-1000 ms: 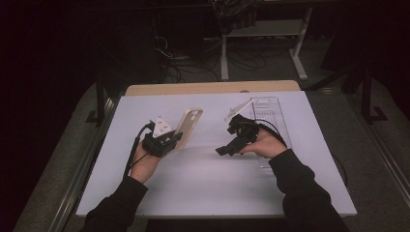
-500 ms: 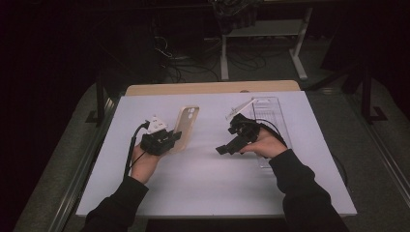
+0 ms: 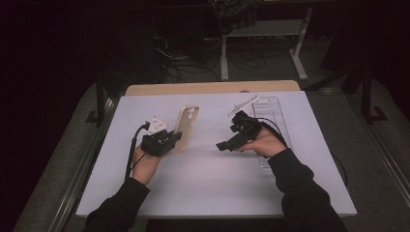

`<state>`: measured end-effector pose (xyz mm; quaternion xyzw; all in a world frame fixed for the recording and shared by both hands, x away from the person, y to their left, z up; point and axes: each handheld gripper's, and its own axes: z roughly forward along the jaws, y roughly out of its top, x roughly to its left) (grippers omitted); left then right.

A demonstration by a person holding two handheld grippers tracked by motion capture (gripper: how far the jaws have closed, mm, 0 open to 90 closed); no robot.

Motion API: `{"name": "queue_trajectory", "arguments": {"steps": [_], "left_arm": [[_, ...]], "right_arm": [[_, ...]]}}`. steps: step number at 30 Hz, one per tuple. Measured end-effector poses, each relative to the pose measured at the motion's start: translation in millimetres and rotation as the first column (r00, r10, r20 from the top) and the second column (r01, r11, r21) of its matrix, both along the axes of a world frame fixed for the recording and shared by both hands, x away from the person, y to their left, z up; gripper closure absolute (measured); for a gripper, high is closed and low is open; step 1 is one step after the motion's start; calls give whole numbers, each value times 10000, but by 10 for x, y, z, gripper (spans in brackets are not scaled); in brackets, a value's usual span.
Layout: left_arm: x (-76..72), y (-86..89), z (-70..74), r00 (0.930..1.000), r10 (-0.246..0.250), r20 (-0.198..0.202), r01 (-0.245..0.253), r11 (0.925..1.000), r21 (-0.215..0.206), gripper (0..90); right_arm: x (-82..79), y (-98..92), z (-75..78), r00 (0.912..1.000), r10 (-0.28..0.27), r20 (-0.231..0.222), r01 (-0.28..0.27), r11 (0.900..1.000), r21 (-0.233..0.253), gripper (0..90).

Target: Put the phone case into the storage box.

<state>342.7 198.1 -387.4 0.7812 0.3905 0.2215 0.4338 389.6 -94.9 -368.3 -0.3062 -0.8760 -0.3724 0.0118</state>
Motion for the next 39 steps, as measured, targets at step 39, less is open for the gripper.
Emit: {"name": "queue_trajectory", "arguments": {"steps": [39], "left_arm": [[-20, -187, -45, 9988, 476, 142, -476, 9989, 21, 797]], "right_arm": [[176, 178, -61, 9963, -842, -198, 864, 9789, 1849, 0]]}}
